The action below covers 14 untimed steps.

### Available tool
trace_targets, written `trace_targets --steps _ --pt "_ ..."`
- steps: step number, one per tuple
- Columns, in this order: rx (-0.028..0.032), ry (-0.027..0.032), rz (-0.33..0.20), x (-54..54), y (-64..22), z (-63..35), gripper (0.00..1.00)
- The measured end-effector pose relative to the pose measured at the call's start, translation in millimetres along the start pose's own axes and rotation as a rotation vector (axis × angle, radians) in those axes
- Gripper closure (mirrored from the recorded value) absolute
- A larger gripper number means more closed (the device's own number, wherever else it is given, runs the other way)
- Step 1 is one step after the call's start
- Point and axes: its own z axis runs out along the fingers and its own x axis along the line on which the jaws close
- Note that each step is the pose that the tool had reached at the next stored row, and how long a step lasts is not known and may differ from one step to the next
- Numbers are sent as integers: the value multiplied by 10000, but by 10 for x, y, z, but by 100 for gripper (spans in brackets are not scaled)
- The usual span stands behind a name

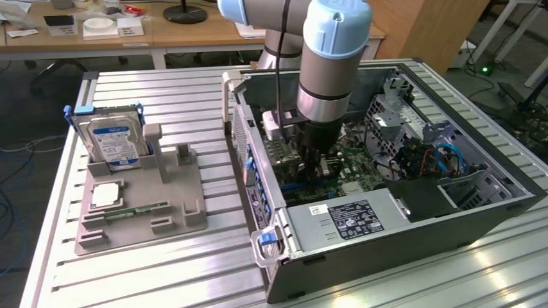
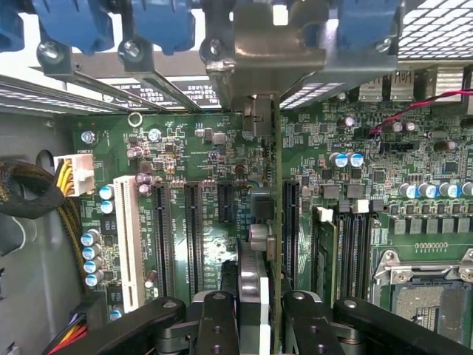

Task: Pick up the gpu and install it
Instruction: 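Insert the gpu into the slot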

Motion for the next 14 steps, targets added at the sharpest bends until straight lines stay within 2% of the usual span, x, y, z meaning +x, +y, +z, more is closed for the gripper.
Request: trace_targets --steps 14 --pt "-1 -2 -25 0 3 30 72"
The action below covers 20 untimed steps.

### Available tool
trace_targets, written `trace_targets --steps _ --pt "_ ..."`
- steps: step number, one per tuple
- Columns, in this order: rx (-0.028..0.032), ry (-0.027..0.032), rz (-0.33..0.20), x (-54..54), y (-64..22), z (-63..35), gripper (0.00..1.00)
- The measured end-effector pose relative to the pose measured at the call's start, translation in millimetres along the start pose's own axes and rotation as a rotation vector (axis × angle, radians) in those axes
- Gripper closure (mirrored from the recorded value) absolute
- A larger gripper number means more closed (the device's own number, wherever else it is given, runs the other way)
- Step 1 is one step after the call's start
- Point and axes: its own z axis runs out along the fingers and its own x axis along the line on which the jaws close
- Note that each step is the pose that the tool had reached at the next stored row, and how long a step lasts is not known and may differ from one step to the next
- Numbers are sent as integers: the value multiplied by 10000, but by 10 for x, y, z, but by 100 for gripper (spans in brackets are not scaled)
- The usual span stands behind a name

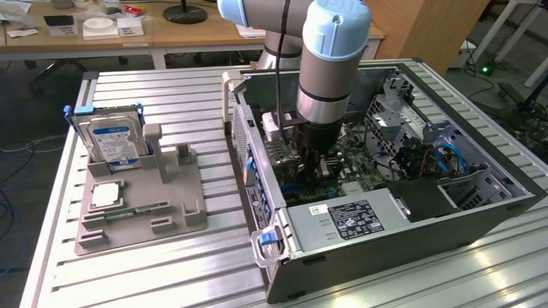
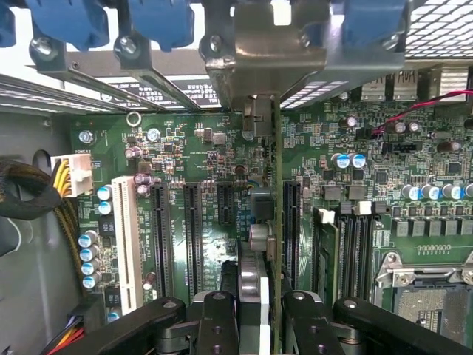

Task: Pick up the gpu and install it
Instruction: 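Insert the gpu into the slot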

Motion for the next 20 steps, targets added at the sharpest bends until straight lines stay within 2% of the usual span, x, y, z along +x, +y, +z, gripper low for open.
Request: trace_targets --steps 20 --pt "0 -1 -11 0 2 20 72"
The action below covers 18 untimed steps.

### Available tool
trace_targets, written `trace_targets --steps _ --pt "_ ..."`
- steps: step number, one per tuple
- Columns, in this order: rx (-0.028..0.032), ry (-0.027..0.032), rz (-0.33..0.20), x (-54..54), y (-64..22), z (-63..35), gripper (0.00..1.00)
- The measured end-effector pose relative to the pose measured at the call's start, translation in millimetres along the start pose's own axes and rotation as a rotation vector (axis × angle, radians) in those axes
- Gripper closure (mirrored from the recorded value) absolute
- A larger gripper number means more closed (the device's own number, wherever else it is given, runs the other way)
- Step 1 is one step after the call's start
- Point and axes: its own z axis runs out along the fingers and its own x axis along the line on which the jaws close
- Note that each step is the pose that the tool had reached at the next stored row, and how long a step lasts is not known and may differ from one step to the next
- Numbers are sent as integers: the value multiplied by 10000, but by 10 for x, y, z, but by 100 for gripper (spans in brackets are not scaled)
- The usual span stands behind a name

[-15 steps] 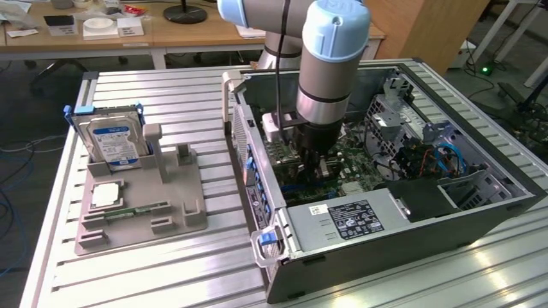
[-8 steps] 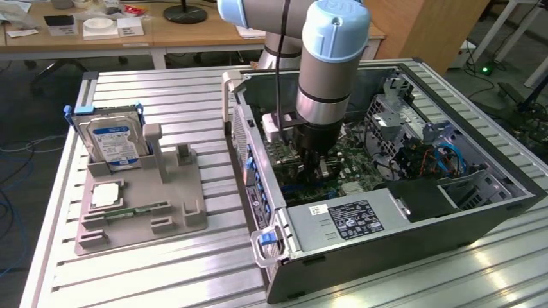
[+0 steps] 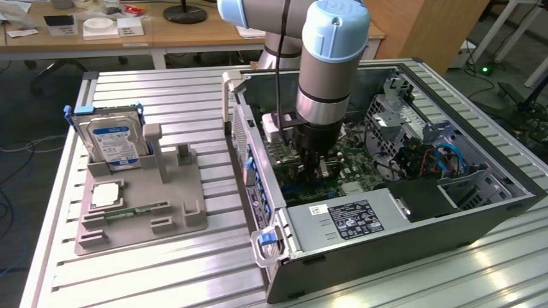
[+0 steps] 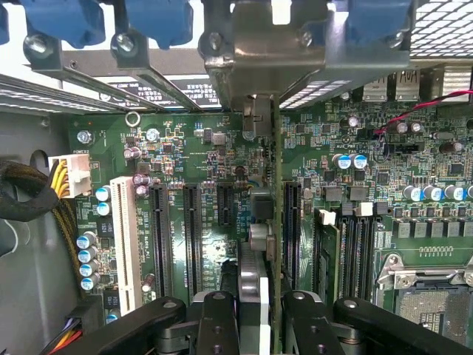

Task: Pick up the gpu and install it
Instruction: 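Insert the gpu into the slot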

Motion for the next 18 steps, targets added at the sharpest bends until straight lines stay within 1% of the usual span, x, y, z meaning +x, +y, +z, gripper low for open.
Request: trace_targets --steps 8,15,18 --pt "8 -4 -2 0 11 3 72" --pt "0 0 0 1 18 2 72" --pt "0 1 -1 1 20 22 72"
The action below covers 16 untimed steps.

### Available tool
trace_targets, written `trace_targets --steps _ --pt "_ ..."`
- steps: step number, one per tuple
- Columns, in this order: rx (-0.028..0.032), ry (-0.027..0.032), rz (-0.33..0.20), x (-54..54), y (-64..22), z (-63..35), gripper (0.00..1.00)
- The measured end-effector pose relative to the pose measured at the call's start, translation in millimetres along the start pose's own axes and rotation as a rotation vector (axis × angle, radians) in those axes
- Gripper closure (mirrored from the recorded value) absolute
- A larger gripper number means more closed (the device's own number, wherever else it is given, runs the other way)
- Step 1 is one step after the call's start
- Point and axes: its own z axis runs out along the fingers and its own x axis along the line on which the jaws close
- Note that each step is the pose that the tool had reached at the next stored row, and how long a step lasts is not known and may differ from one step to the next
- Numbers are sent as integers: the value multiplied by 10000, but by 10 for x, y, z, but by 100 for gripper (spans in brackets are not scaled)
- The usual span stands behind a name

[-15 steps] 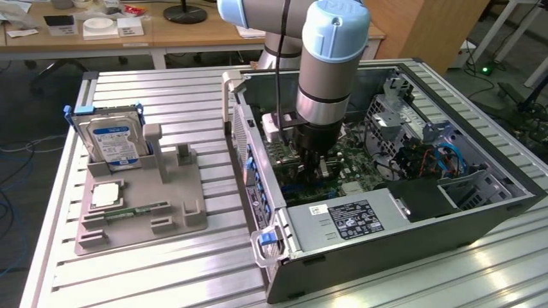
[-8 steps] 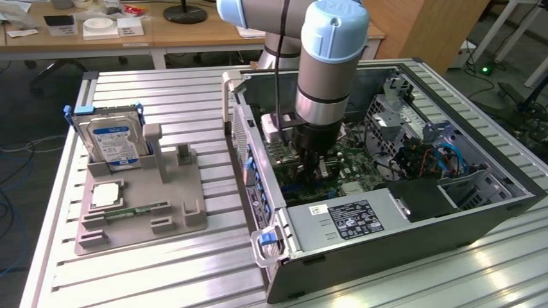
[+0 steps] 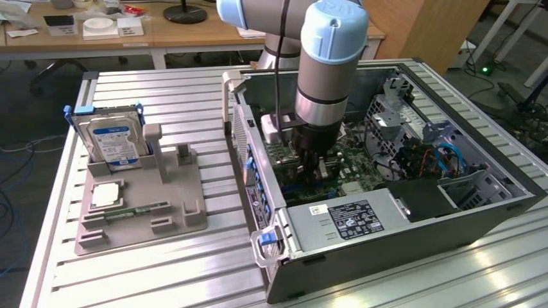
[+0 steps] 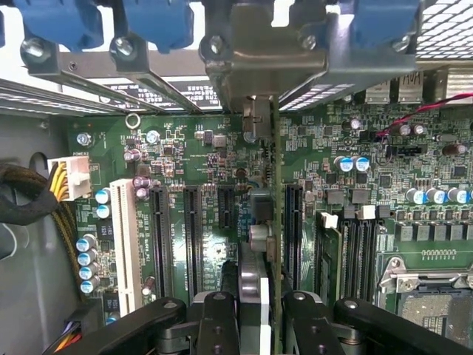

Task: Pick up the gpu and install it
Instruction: 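Insert the gpu into the slot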

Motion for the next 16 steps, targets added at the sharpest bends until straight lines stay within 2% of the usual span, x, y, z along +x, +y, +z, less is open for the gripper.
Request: trace_targets --steps 12,16 --pt "0 0 0 0 3 10 72" --pt "0 3 -1 -2 11 52 72"
